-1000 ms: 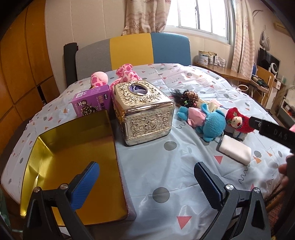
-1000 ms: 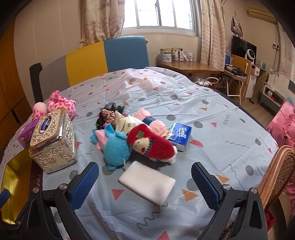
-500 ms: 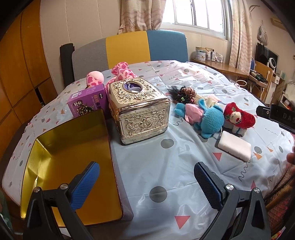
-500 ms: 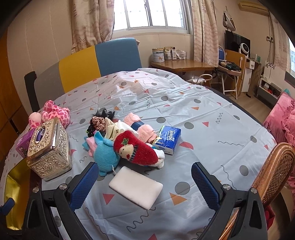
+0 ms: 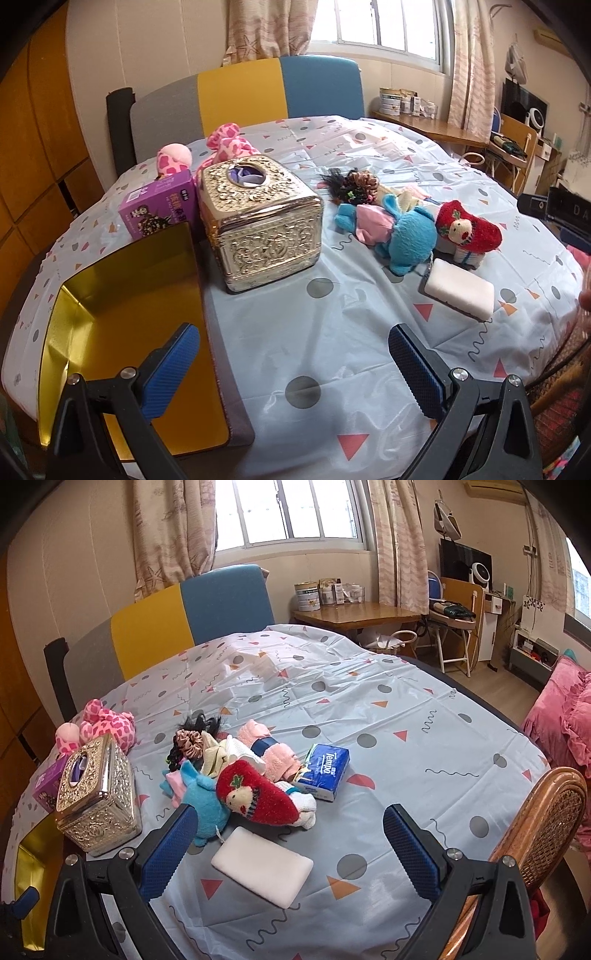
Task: Organize soft objects
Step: 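Move the left gripper toward the white sponge on the tablecloth, then grasp the white sponge with the left gripper while the right gripper grasps the red sock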
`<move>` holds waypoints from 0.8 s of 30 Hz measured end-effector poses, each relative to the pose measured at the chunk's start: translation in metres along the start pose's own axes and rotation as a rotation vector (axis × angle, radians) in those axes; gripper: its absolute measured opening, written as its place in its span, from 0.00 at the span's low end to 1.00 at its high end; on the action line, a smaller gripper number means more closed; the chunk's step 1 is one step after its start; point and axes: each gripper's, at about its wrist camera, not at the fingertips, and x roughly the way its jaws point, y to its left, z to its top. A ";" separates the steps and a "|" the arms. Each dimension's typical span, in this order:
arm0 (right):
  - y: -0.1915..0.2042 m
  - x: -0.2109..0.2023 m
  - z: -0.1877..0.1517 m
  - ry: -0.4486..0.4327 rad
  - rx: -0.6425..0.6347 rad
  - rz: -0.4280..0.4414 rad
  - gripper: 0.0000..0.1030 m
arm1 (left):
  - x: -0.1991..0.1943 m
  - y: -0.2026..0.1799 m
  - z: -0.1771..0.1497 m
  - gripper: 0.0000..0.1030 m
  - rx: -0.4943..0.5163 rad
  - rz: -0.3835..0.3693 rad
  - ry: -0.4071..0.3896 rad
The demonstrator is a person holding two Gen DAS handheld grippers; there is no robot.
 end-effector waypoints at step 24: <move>-0.078 -0.016 0.026 -0.023 0.187 0.005 0.99 | 0.082 -0.115 0.056 0.99 0.041 -0.359 0.301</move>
